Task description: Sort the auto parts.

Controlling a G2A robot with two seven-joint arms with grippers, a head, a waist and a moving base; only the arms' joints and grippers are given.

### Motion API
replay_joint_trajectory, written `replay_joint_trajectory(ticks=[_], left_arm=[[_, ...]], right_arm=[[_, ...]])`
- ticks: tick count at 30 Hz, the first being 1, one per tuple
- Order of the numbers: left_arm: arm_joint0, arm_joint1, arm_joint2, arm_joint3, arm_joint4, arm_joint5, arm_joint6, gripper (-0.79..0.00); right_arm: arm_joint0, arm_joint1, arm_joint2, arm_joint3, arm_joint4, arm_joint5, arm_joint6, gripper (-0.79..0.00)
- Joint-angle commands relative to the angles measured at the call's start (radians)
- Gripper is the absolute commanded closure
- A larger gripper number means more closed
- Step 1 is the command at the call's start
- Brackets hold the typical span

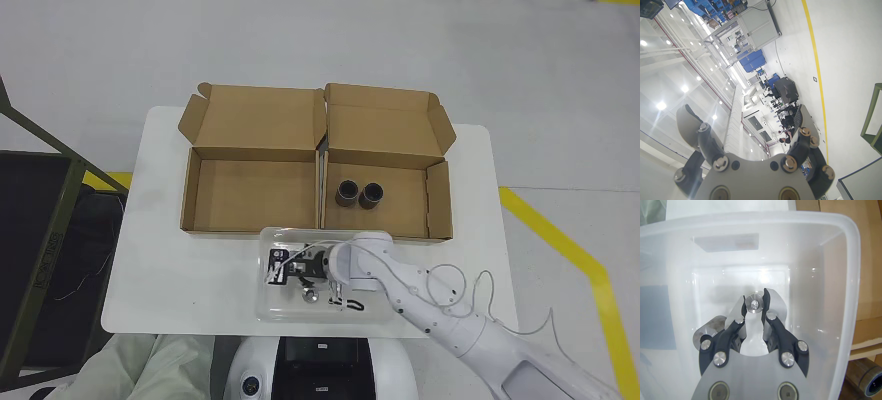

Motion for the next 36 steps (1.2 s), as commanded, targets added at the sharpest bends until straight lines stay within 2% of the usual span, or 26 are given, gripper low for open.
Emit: replay_joint_trajectory(ticks=[1,11,18,27,33,36], left_arm=[[0.0,0.0,0.0,0.0,0.0,0.0,0.0,-0.785],[0.0,0.0,0.0,0.0,0.0,0.0,0.0,-0.785],[0.0,0.0,0.0,0.0,0.0,0.0,0.0,-0.785],[0.0,0.0,0.0,0.0,0.0,0.0,0.0,-0.785],[0.0,0.0,0.0,0.0,0.0,0.0,0.0,-0.785],[0.0,0.0,0.0,0.0,0.0,0.0,0.0,-0.785]], right_arm=[[-0.001,0.001,0.005,-0.015,-0.003,-0.004,0.002,0.0],[-0.04,0.024,0.065,-0.125,-0.01,-0.03,-0.02,0.0],[-0.108,0.056,0.15,-0.258,-0.052,-0.029,-0.081,0.0],[-0.193,0.096,0.289,-0.417,-0.058,-0.074,-0.217,0.0],[-0.249,0.119,0.395,-0.502,-0.078,-0.066,-0.273,0.0],[-0.268,0.127,0.448,-0.536,-0.059,-0.067,-0.346,0.0]])
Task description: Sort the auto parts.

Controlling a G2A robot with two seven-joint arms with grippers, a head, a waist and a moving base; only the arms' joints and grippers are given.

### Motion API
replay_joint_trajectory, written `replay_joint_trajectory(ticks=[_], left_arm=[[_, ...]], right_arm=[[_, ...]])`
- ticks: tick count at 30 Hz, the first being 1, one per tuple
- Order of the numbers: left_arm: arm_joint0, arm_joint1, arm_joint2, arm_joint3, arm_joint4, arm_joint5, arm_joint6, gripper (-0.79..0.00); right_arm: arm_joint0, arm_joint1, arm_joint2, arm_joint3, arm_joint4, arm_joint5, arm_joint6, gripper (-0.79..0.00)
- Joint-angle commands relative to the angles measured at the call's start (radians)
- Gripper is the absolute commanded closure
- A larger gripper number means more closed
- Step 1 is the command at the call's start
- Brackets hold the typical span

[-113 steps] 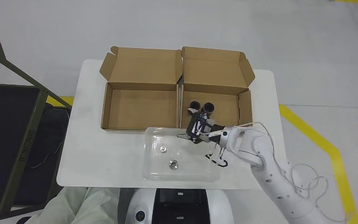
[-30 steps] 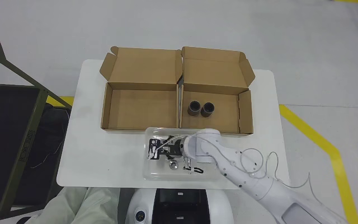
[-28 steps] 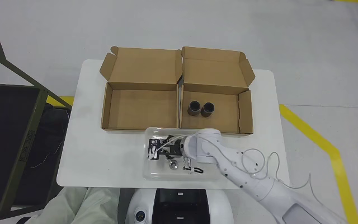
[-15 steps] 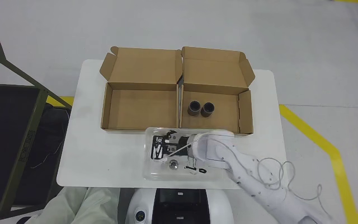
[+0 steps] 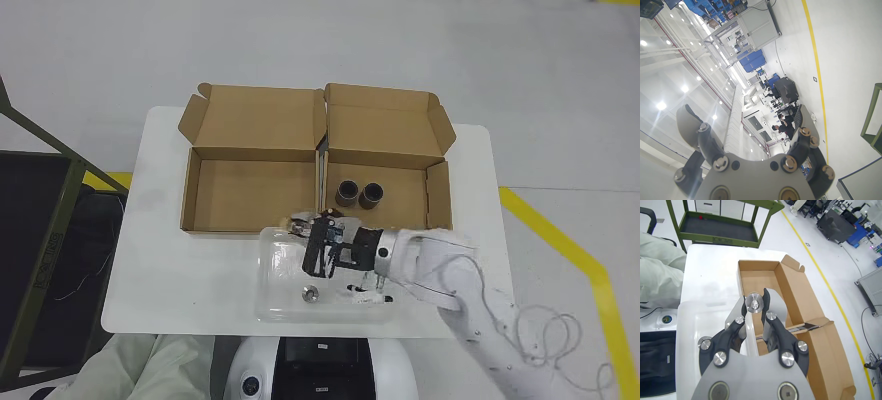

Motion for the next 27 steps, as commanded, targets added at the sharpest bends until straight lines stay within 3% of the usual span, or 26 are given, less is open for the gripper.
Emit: replay_joint_trajectory(ticks=[1,6,12,27], left_arm=[[0.0,0.0,0.0,0.0,0.0,0.0,0.0,-0.785],[0.0,0.0,0.0,0.0,0.0,0.0,0.0,-0.785],[0.0,0.0,0.0,0.0,0.0,0.0,0.0,-0.785],[0.0,0.0,0.0,0.0,0.0,0.0,0.0,-0.785]], right_arm=[[-0.012,0.005,0.037,-0.018,0.035,-0.023,-0.077,0.0],[-0.037,0.019,0.127,-0.054,0.069,-0.081,-0.21,0.0],[-0.08,0.032,0.198,-0.109,0.051,-0.081,-0.274,0.0],[-0.141,0.045,0.251,-0.168,0.026,-0.072,-0.405,0.0]])
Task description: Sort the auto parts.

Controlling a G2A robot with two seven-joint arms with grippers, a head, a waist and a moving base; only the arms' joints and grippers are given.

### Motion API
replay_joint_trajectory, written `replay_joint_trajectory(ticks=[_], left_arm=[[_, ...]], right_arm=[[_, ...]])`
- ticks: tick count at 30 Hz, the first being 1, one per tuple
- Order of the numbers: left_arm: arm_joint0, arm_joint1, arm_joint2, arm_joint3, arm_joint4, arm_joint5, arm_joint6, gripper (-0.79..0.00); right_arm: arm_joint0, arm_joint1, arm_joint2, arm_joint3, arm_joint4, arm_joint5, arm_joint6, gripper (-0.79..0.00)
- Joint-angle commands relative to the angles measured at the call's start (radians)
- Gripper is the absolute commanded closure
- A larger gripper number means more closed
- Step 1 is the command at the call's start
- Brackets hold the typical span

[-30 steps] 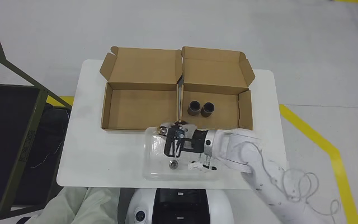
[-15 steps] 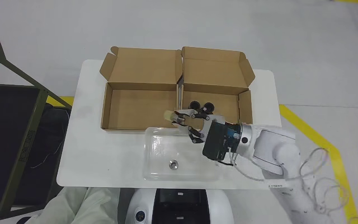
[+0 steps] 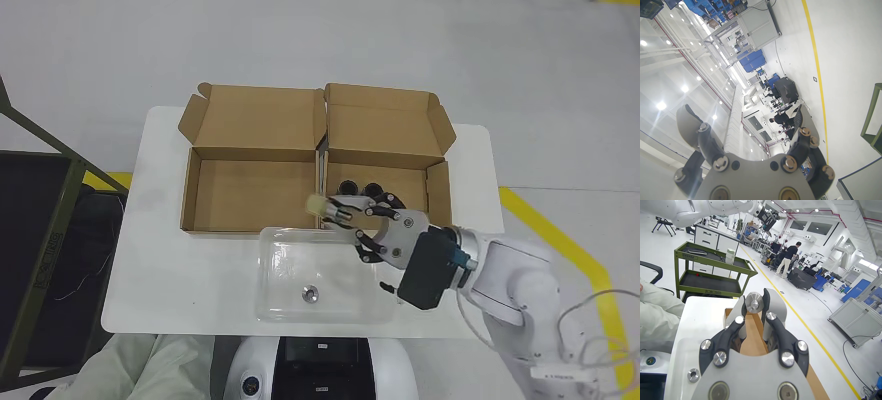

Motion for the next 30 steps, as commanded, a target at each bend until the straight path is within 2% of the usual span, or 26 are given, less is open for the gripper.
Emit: replay_joint_trajectory(ticks=[1,6,12,16,23,30], left_arm=[[0.0,0.0,0.0,0.0,0.0,0.0,0.0,-0.785],[0.0,0.0,0.0,0.0,0.0,0.0,0.0,-0.785],[0.0,0.0,0.0,0.0,0.0,0.0,0.0,-0.785],[0.0,0.0,0.0,0.0,0.0,0.0,0.0,-0.785],[0.0,0.0,0.0,0.0,0.0,0.0,0.0,-0.785],[0.0,0.0,0.0,0.0,0.0,0.0,0.0,-0.785]], right_arm=[[-0.003,0.001,0.001,0.003,-0.001,0.005,-0.005,0.0],[-0.002,0.001,-0.017,0.018,-0.018,0.031,0.017,0.0],[0.002,-0.002,-0.058,0.027,-0.078,0.115,0.124,0.0],[0.023,-0.007,-0.113,0.058,-0.092,0.131,0.176,0.0],[0.121,-0.029,-0.237,0.183,-0.095,0.172,0.265,0.0],[0.256,-0.072,-0.378,0.371,-0.052,0.232,0.331,0.0]])
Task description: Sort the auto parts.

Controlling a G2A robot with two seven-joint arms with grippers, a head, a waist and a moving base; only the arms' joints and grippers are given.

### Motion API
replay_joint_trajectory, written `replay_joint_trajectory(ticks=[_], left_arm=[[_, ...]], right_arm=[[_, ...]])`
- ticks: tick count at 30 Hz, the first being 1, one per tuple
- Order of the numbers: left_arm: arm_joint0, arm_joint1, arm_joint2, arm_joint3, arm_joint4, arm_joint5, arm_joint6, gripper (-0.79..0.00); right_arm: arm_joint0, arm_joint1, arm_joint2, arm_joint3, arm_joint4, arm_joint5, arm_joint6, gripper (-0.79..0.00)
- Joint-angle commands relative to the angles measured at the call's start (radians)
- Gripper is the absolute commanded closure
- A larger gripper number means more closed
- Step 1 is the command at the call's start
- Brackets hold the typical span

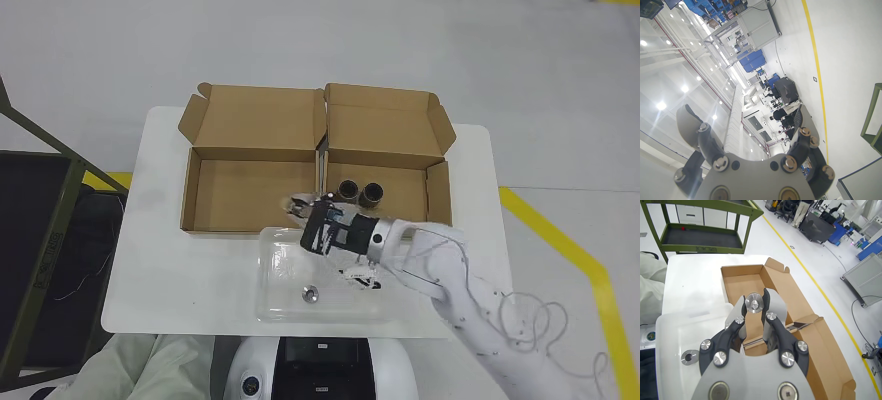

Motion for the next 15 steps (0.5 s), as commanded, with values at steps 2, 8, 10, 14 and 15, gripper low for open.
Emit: replay_joint_trajectory(ticks=[2,8,10,14,15], left_arm=[[0.0,0.0,0.0,0.0,0.0,0.0,0.0,-0.785],[0.0,0.0,0.0,0.0,0.0,0.0,0.0,-0.785],[0.0,0.0,0.0,0.0,0.0,0.0,0.0,-0.785],[0.0,0.0,0.0,0.0,0.0,0.0,0.0,-0.785],[0.0,0.0,0.0,0.0,0.0,0.0,0.0,-0.785]], right_arm=[[0.06,-0.021,-0.058,0.085,0.036,0.014,0.004,0.0],[0.162,-0.061,-0.136,0.212,0.062,0.051,0.02,0.0],[0.196,-0.076,-0.161,0.256,0.069,0.065,0.034,0.0],[0.268,-0.111,-0.214,0.351,0.104,0.086,0.053,0.0],[0.278,-0.117,-0.224,0.367,0.11,0.088,0.055,0.0]])
